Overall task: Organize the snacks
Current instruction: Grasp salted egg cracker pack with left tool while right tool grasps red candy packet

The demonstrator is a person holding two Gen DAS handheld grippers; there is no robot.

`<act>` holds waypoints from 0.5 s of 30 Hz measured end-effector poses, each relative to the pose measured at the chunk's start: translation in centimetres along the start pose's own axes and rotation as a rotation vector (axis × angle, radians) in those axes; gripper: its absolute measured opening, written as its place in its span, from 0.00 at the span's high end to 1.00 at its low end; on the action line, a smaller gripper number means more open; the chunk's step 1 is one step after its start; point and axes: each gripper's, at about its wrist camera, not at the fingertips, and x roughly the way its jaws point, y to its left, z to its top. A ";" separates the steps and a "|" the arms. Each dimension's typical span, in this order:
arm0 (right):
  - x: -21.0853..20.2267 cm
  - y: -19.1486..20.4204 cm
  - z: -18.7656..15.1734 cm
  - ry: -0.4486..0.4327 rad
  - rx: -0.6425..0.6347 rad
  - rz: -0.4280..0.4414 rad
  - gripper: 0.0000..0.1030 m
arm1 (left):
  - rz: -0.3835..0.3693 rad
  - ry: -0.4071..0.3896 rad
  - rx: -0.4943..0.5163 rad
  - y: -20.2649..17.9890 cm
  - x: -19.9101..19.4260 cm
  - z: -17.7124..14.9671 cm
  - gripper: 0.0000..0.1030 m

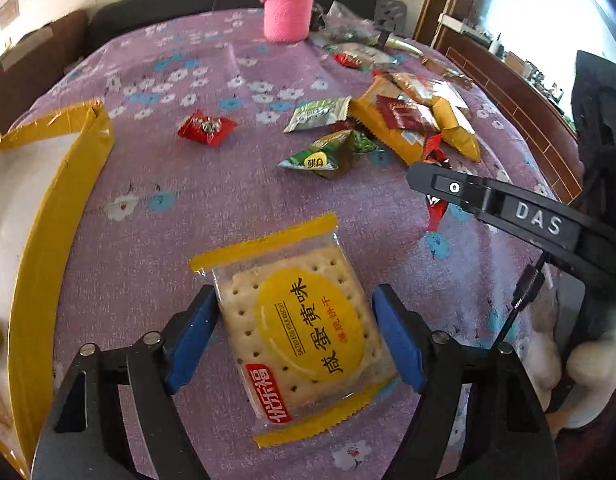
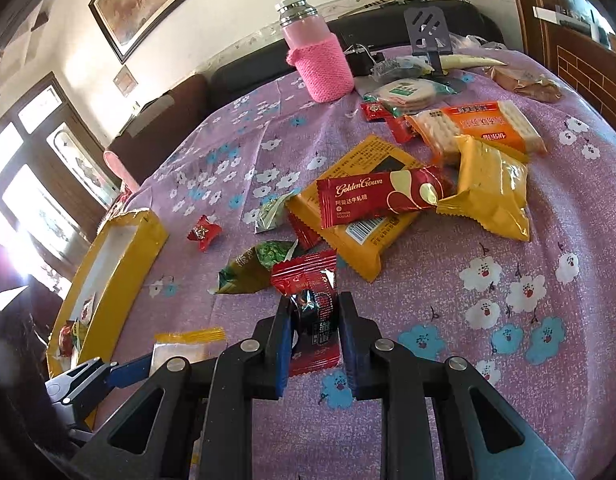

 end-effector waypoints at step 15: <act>0.7 1.4 -1.0 0.015 -0.027 0.022 0.79 | -0.062 -0.085 -0.182 7.2 -5.9 -1.8 0.72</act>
